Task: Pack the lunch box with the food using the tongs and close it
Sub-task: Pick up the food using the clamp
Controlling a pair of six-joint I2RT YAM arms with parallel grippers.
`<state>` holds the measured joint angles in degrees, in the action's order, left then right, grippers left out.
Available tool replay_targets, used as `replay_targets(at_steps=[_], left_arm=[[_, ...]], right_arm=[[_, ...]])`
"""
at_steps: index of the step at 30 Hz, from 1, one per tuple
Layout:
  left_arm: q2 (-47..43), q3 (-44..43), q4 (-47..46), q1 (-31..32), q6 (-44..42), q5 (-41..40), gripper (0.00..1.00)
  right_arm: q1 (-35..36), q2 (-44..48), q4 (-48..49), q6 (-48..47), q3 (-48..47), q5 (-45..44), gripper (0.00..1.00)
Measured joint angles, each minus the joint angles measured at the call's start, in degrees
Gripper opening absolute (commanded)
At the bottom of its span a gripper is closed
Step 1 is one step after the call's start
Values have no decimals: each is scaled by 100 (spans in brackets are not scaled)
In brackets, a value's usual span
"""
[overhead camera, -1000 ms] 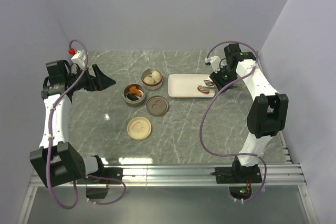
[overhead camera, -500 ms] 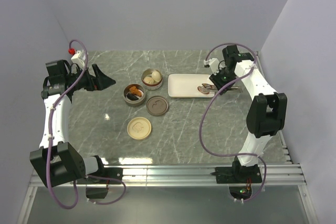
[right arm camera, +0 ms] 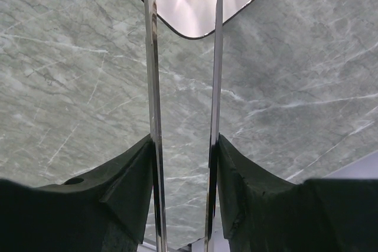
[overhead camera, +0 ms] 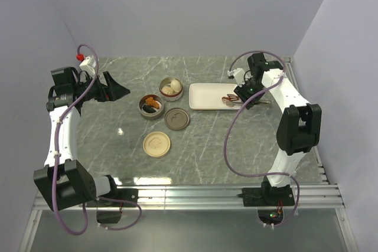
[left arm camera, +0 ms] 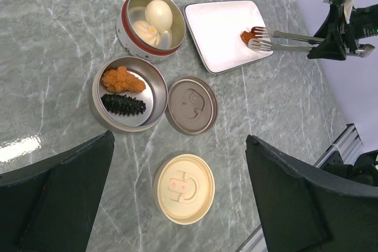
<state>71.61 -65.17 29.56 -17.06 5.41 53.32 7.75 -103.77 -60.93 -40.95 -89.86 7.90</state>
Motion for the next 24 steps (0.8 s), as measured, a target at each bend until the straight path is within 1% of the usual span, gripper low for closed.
replay_targets(at_steps=[3, 11, 14, 19, 24], left_arm=[[0, 0, -2, 0, 0, 0, 99], [0, 0, -20, 0, 4, 0, 99], [0, 0, -22, 0, 13, 0, 99], [0, 0, -22, 0, 22, 0, 99], [0, 0, -24, 0, 24, 0, 99]], right_arm=[[2, -15, -2, 2, 0, -4, 47], [13, -74, -28, 79, -31, -59, 36], [26, -76, -101, 116, -166, -26, 34], [52, -76, -302, 299, -649, 214, 33], [234, -37, -428, 494, -1029, 481, 32]])
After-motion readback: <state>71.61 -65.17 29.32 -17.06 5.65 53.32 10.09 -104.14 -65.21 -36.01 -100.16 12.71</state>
